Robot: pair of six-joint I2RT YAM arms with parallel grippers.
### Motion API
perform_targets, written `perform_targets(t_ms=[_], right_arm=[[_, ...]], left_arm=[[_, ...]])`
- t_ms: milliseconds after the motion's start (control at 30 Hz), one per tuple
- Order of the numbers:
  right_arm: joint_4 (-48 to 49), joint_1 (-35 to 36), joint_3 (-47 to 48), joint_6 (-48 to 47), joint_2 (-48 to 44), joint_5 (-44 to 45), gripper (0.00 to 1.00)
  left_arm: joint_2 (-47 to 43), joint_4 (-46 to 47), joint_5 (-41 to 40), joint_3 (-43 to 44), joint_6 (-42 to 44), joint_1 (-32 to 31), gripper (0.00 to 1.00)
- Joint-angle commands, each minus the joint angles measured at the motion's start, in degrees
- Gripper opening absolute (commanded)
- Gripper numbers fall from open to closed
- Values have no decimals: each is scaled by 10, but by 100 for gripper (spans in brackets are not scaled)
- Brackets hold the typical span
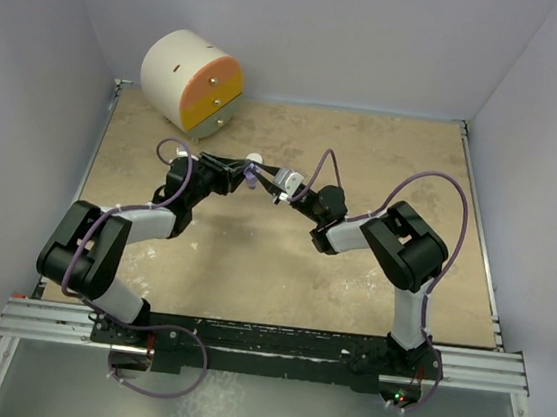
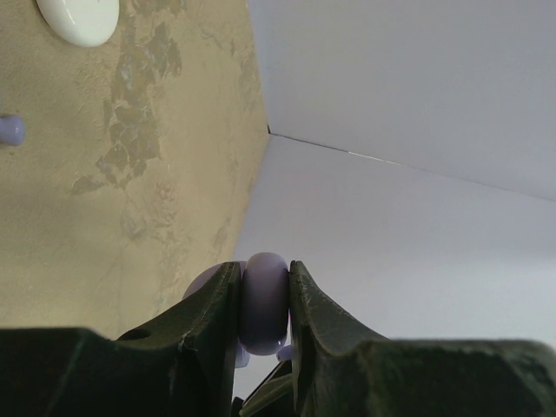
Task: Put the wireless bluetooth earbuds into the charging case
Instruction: Place the earbud in the charging case.
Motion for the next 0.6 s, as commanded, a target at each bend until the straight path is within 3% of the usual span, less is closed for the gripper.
perform_targets(t_ms=[0, 567], right_arm=[[440, 1, -1, -14, -30, -12, 0], [448, 0, -5, -17, -25, -8, 0]], left_arm=[[-26, 14, 4, 26, 13, -4, 0], [-38, 7, 7, 27, 12, -11, 0]])
